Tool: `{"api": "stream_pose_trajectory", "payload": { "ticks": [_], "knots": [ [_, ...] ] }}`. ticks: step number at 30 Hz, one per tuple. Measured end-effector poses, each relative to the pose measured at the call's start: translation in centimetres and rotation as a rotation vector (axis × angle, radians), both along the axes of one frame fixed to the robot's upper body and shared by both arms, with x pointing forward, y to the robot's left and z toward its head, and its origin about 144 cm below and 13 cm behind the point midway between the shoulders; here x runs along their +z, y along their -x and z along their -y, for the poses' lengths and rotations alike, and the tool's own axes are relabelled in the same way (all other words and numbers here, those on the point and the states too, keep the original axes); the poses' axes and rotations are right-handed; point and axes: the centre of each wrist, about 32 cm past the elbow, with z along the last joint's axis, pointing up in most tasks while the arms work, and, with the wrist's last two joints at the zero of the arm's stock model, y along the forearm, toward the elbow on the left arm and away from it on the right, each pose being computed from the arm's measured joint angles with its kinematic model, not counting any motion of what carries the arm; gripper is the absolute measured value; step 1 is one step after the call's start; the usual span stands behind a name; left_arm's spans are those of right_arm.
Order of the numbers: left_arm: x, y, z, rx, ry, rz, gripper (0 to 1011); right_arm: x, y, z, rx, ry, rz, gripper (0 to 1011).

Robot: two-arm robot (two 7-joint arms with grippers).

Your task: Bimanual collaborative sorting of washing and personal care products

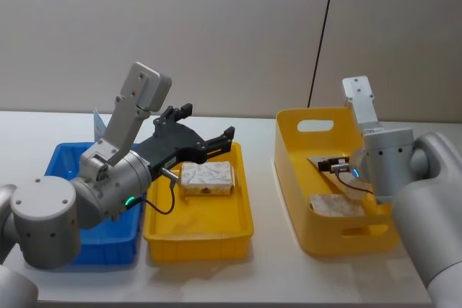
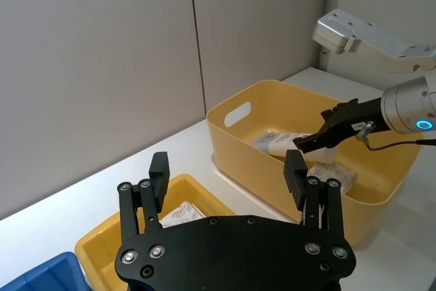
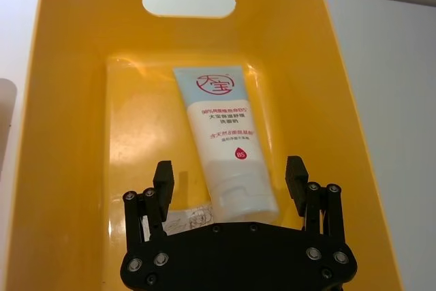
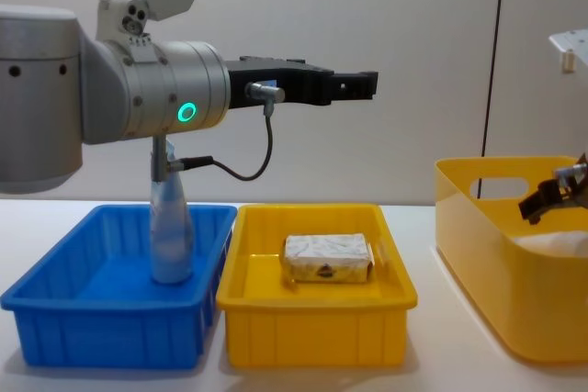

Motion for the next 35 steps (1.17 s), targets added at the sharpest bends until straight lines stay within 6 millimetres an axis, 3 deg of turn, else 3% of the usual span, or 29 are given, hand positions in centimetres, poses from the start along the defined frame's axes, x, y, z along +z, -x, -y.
{"api": "stream_pose_trajectory", "payload": {
  "ticks": [35],
  "knots": [
    [0.0,0.0,0.0,0.000,0.000,0.000,1001,1.6,5.5,-1.4,0.020,-0.037,0.297,1004]
  ]
}}
